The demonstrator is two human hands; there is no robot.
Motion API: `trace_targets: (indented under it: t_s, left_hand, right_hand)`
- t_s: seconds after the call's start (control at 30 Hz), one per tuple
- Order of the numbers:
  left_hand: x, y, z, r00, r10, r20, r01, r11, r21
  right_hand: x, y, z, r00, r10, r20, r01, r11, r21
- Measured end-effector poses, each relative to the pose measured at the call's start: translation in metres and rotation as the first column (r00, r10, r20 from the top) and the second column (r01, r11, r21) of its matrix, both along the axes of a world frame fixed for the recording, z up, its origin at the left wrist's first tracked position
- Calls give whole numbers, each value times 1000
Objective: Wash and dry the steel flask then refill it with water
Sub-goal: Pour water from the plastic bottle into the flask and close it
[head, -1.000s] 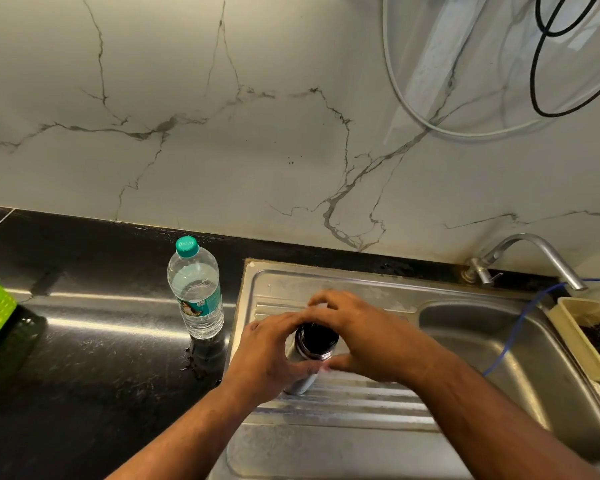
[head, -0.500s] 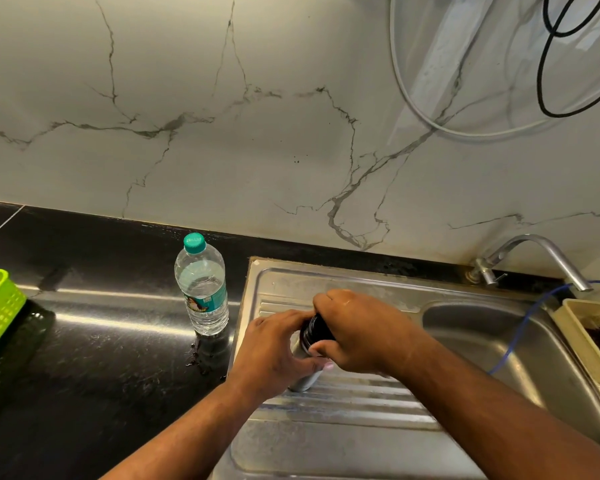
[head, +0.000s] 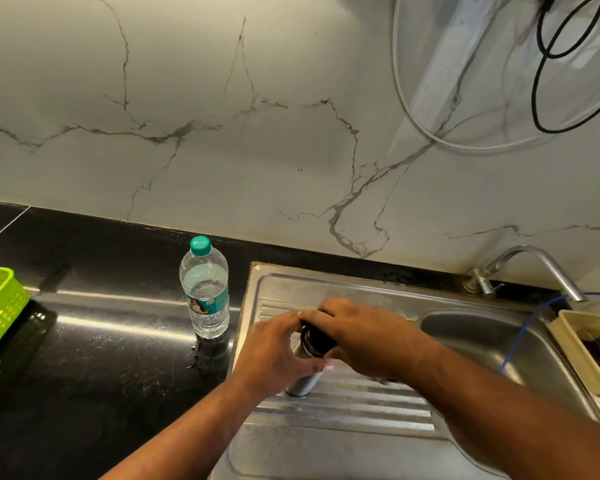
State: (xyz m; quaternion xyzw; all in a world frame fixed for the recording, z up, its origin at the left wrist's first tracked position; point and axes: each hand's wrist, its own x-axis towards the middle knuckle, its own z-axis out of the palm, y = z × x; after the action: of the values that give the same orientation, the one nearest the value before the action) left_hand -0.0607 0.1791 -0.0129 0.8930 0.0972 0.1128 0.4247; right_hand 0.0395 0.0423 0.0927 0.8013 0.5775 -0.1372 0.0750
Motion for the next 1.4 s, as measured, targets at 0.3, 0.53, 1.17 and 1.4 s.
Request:
trace_targets:
  t_s: [0.3,0.53,1.17,1.4]
  left_hand:
    - [-2,-3,4,998,39,46,-42,998,56]
    - [-3,-3,5,999,39,-1,-39,997,73]
    - [-8,-16,-4,991,136,-13,-133,983,130]
    - [-9,-16,-7,992,106,-61,-102,992,70]
  right_hand:
    - [1,4,-13,993,-92,75,86,993,84]
    - [5,4,-25,978,-176,115,159,977,139]
    - [16,-1,-15,995,-18,95,7,993,114]
    - [-4,3,-31,946,-312,83,292,937,192]
